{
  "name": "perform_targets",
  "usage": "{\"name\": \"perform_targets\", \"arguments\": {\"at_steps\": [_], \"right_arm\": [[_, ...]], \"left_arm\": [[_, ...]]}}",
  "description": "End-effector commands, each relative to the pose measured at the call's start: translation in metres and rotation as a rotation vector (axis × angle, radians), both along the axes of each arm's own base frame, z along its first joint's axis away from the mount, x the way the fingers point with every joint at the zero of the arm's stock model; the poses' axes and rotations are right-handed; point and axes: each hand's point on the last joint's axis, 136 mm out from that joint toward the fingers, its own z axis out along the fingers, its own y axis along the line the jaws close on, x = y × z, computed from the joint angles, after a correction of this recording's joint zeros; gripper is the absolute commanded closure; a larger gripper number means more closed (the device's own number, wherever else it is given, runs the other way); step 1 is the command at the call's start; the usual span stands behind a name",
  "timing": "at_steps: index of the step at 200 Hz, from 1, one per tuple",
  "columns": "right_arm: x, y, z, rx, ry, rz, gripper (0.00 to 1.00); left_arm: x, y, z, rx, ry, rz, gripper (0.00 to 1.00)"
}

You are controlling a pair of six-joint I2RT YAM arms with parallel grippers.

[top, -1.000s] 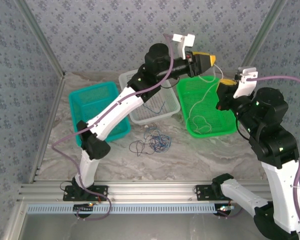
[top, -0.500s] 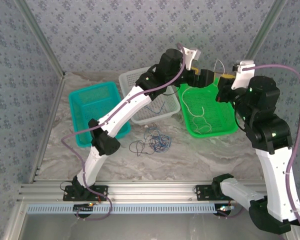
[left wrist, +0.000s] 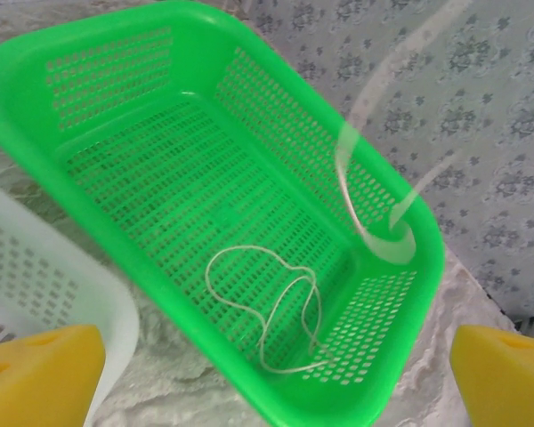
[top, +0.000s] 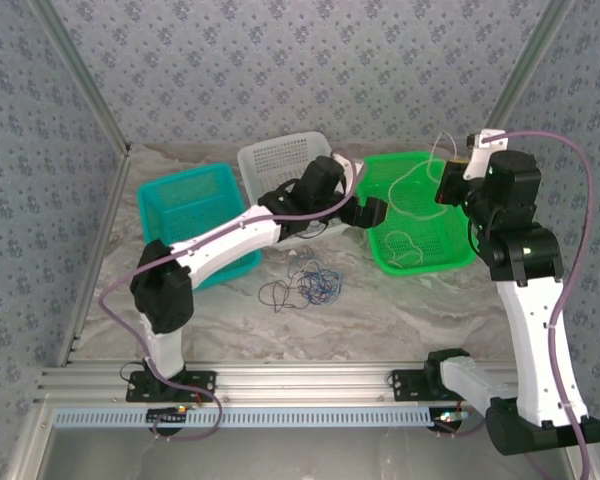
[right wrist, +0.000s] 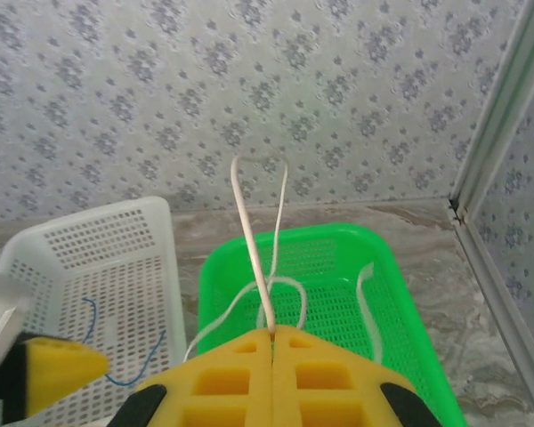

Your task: Untangle the cables

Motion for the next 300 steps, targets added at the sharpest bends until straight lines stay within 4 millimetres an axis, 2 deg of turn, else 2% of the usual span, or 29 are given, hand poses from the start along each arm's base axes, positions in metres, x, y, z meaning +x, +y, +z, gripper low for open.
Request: {"name": "perform_targets", "arguments": {"at_steps": [1,12,38,56,76,79,88,96,110,124,136,148,152,169,202,206,210,238,260,274,300], "right_arm": [[0.011,-0.002,-0.006,0.022,-0.005,0.013,1.00],[0.017,-0.003,-0.021,0.034,0.037,0.013,1.00],[0.032,-0.006,-0.071,0.040,0.158,0.006,1.00],[0.039,-0.007,-0.115,0.058,0.276,0.005,1.00],[0.045,-0.003,-0.161,0.076,0.416,0.024,1.00],[0.043,-0.003,-0.181,0.077,0.469,0.018,1.00],[0.043,-0.006,-0.205,0.080,0.546,0.003,0.92],[0.043,-0.006,-0.222,0.081,0.602,-0.001,0.88],[0.045,-0.007,-0.243,0.080,0.673,-0.008,0.79],[0.049,-0.013,-0.251,0.074,0.696,-0.042,0.54],[0.052,-0.015,-0.251,0.082,0.699,-0.056,0.39],[0.051,-0.017,-0.252,0.085,0.713,-0.068,0.29],[0.057,-0.017,-0.239,0.088,0.683,-0.068,0.26],[0.057,-0.014,-0.229,0.110,0.672,-0.062,0.17],[0.039,0.011,-0.207,0.138,0.609,0.011,0.14],[0.036,0.017,-0.201,0.137,0.590,0.030,0.14],[0.027,0.024,-0.208,0.133,0.604,0.051,0.14],[-0.014,0.085,-0.206,0.121,0.553,0.260,0.16],[-0.046,0.119,-0.227,0.158,0.588,0.342,0.19],[-0.059,0.130,-0.246,0.173,0.629,0.353,0.21],[-0.066,0.145,-0.277,0.216,0.670,0.320,0.28]], "left_arm": [[-0.006,0.021,0.066,-0.125,-0.148,0.043,0.01],[-0.010,0.031,0.063,-0.125,-0.153,0.057,0.01],[-0.023,0.056,0.056,-0.115,-0.156,0.089,0.01],[-0.032,0.071,0.047,-0.095,-0.142,0.104,0.01],[-0.041,0.088,0.027,-0.051,-0.110,0.128,0.01],[-0.042,0.090,0.023,-0.044,-0.104,0.131,0.01],[-0.046,0.097,0.014,-0.026,-0.089,0.141,0.01],[-0.049,0.101,0.006,-0.013,-0.075,0.148,0.01],[-0.053,0.110,-0.009,0.017,-0.049,0.164,0.01],[-0.056,0.118,-0.021,0.042,-0.029,0.181,0.01],[-0.060,0.123,-0.030,0.060,-0.012,0.190,0.01],[-0.062,0.129,-0.041,0.086,0.006,0.206,0.01],[-0.062,0.132,-0.045,0.097,0.011,0.212,0.01],[-0.065,0.141,-0.058,0.138,0.028,0.232,0.00],[-0.072,0.148,-0.076,0.171,0.062,0.236,0.01],[-0.073,0.150,-0.078,0.176,0.066,0.239,0.01],[-0.073,0.151,-0.081,0.181,0.070,0.242,0.01],[-0.073,0.165,-0.093,0.206,0.081,0.285,0.01],[-0.072,0.176,-0.098,0.179,0.106,0.322,0.01],[-0.071,0.181,-0.102,0.150,0.133,0.340,0.01],[-0.073,0.185,-0.115,0.136,0.177,0.355,0.01]]}}
